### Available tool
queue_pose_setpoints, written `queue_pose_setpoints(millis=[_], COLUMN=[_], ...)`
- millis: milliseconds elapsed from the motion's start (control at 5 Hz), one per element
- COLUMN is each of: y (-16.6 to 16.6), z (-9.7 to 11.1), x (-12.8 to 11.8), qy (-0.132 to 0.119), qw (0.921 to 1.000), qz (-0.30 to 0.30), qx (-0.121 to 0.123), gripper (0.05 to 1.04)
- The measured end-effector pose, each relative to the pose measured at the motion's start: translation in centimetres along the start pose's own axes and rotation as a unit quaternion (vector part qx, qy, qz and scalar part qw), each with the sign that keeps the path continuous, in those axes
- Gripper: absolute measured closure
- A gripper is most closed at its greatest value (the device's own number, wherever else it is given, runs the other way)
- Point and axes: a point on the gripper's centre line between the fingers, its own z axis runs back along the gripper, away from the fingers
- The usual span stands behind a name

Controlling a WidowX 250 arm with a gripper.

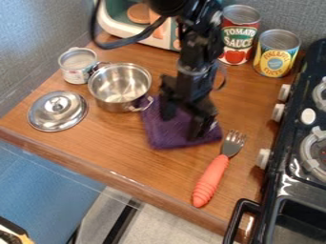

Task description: Move the towel to the upper

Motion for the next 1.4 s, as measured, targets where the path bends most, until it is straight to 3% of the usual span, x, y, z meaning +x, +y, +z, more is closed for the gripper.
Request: queue_pose_setpoints(millis=[600, 1200, 1400], y=[0.2, 0.0, 0.2], z=[0.3, 1.5, 4.5], x=[9.3, 9.0, 8.3], qy=[-0.022, 0.006, -0.015], qw=[0.9996, 0.9984, 0.9977], qz=[0.014, 0.057, 0.067], qx=[-0.006, -0.002, -0.002], gripper=[0.083, 0.085, 0.085])
